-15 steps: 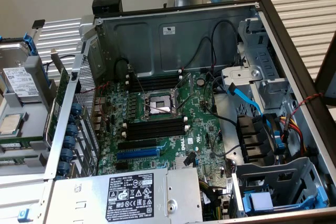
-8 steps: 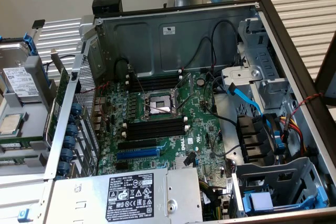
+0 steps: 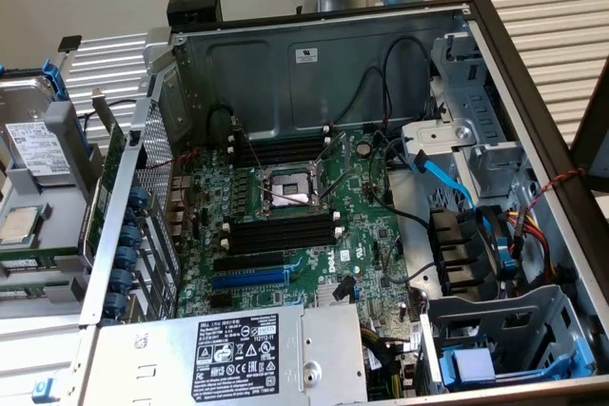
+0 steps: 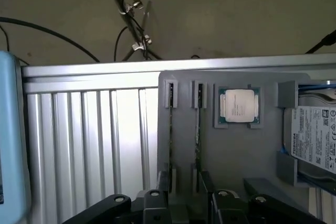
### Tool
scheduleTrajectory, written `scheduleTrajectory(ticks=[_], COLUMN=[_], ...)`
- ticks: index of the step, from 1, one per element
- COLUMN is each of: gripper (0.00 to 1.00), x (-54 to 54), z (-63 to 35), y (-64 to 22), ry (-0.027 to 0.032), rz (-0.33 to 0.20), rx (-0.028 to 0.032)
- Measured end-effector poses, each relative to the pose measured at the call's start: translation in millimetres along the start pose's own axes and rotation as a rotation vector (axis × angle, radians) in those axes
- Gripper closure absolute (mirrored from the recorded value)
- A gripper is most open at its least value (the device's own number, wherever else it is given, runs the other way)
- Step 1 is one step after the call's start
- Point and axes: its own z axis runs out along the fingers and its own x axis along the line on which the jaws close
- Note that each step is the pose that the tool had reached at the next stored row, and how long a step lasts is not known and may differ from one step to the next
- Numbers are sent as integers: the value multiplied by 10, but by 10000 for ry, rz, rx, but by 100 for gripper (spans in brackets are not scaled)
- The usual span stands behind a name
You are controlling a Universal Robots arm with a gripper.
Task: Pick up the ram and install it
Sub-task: 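Pick up the ram and move it above insertion slot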
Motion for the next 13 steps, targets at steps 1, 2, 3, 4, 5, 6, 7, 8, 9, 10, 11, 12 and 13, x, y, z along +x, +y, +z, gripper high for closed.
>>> scheduleTrajectory(ticks=[1,2,3,4,5,6,7,8,9,10,11,12,13], gripper=[64,64,64,64,64,64,64,64,64,64,64,64,64], x=[10,20,28,33,33,33,34,35,35,35,36,37,37], z=[5,14,29,46,66,83,101,119,137,155,174,192,210], y=[-1,-3,-8,-14,-18,-20,-24,-28,-30,-33,-35,-37,-39], ry=[-1,-3,-4,-4,-6,-5,-5,-5,-5,-4,-5,-5,-6], rz=[3,4,5,5,5,7,6,5,5,6,6,6,6], rx=[-85,-138,-150,-152,-150,-152,-151,-151,-151,-152,-152,-151,-151])
